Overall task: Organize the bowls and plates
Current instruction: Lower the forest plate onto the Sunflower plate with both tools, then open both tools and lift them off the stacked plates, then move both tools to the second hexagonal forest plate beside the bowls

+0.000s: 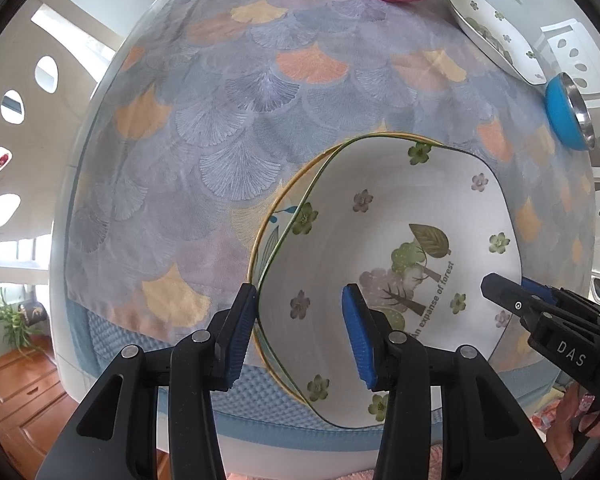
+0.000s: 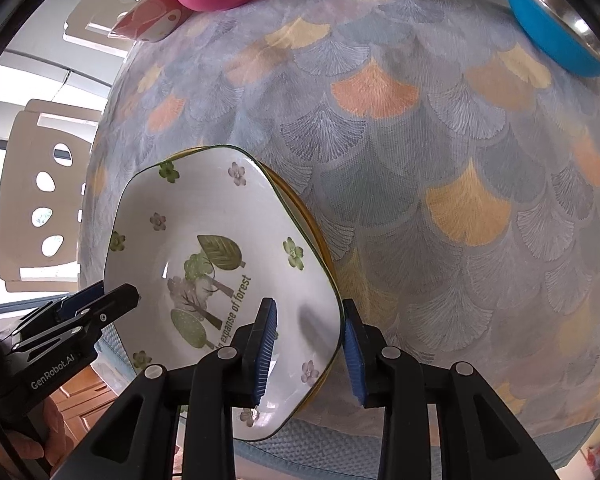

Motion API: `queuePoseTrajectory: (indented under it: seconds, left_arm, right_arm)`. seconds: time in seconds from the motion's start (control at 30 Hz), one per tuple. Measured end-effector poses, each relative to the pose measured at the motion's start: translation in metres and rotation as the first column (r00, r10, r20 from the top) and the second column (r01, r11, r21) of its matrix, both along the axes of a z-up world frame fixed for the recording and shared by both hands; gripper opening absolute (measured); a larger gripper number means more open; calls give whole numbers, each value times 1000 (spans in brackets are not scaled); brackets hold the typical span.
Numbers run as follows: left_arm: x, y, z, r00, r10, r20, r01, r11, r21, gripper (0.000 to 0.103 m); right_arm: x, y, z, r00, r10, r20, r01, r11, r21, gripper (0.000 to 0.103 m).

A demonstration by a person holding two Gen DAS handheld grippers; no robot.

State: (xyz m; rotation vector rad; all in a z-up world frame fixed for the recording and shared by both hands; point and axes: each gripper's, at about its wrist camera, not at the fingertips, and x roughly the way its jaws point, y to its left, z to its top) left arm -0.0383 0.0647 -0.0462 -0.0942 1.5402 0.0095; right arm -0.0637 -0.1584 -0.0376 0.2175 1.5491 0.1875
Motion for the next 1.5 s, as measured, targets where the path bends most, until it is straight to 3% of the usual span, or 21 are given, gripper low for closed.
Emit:
queuePoseTrajectory:
  seconds: [0.6, 0.83, 1.13, 1.3, 1.43, 1.5]
  left_arm:
    - [0, 34, 8, 998, 60, 7, -60, 998, -2, 42]
    - [17, 53, 32, 995, 80, 50, -80, 997, -4, 42]
    - [52, 42, 70, 993, 41, 108, -38, 999, -30, 42]
    - [95, 23, 100, 983, -5, 186, 14, 999, -48, 42]
    - [129, 3, 124, 967, -39, 251, 61, 995, -83, 45]
    - [141, -6, 129, 962, -46, 268, 76, 992, -102, 47]
  right_arm:
    - [-2, -29, 8, 996, -86, 0, 85, 993, 79, 32]
    - [4, -57, 25, 990, -141, 22, 137, 983, 120, 32]
    - [31, -95, 92, 969, -213, 123, 182, 958, 222, 32]
    - [55, -103, 143, 955, -194, 224, 147, 966, 211, 32]
    - [78, -112, 184, 929, -203, 309, 143, 968, 205, 47]
    - [88, -114, 198, 916, -209, 342, 146, 969, 202, 49]
